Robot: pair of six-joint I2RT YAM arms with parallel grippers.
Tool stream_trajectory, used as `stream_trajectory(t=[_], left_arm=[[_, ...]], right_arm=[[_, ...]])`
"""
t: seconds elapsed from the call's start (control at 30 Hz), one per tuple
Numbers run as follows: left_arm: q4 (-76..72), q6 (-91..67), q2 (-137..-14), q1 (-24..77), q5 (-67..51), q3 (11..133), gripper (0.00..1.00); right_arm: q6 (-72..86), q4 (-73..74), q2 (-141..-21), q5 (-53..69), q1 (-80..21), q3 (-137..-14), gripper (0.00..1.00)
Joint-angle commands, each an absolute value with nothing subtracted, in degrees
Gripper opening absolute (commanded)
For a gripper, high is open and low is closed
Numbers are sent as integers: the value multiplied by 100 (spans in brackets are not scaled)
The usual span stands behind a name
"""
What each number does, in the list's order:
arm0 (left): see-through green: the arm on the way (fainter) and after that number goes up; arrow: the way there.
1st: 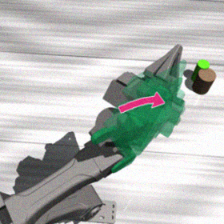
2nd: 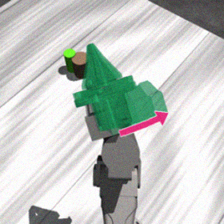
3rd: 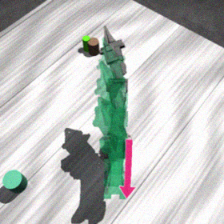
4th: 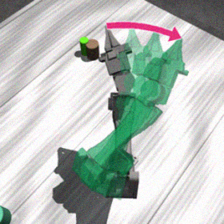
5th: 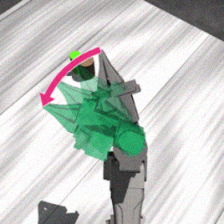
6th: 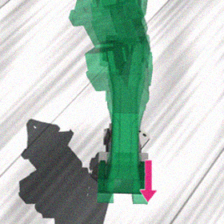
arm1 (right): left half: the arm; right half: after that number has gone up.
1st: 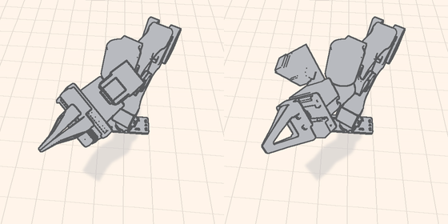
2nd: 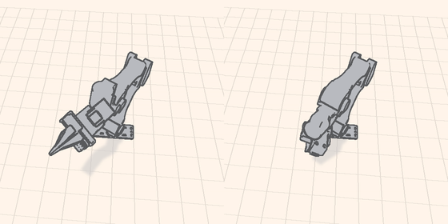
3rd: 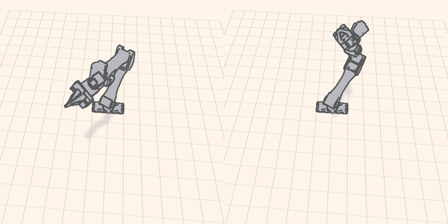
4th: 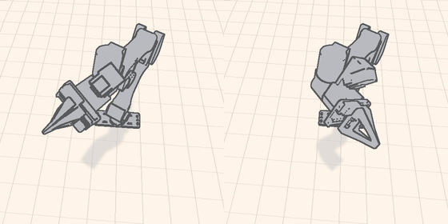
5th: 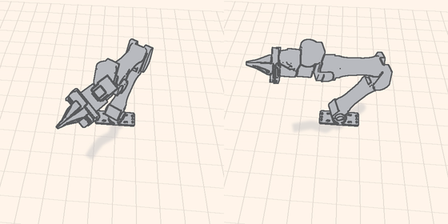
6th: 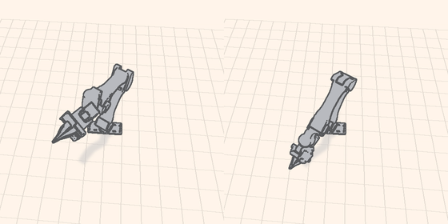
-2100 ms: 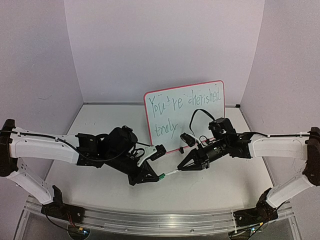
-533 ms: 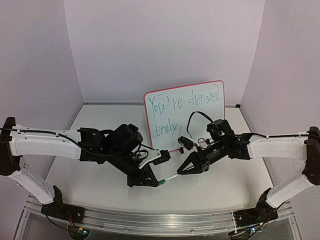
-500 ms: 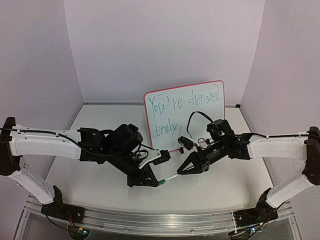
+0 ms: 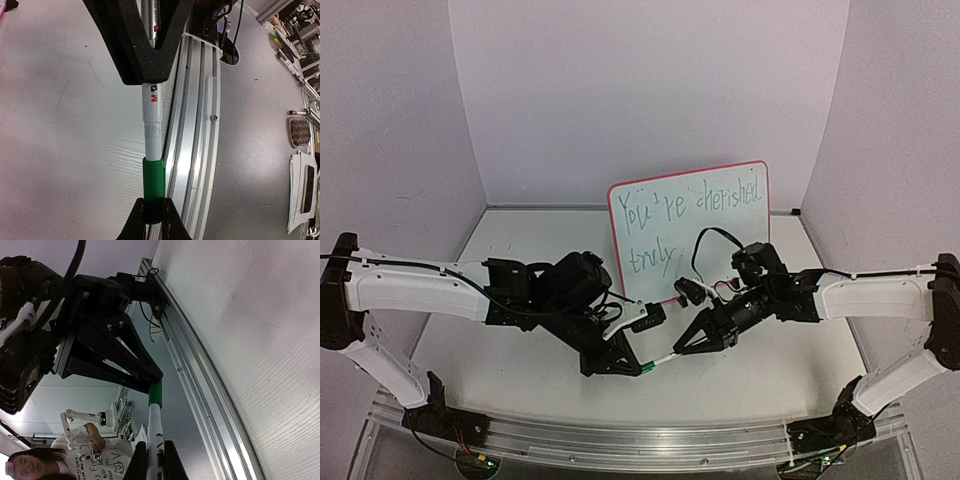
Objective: Write a sentence on the whiteboard
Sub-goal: Insert the pen cap into the whiteboard marker.
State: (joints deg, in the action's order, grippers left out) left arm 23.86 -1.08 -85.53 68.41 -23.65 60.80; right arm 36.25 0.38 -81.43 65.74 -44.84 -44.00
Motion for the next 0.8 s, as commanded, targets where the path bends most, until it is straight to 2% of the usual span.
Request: stream_trajectory(t=[0.0,0.47,0.77], left_arm=[[2132,-105,-8629,6838,-2150,6369,0],[1560,-9,-8579,6837,-2758,6447,0],[1218,59,-8714,6837,-2922,6532,0]], right_arm=[[3600,-129,-8091,6696,-4569,-4403,0],[3448,-132,-8456,6886,-4703,-4669,0],[3405,-170,-8246,6992,-4755,-4684,0]])
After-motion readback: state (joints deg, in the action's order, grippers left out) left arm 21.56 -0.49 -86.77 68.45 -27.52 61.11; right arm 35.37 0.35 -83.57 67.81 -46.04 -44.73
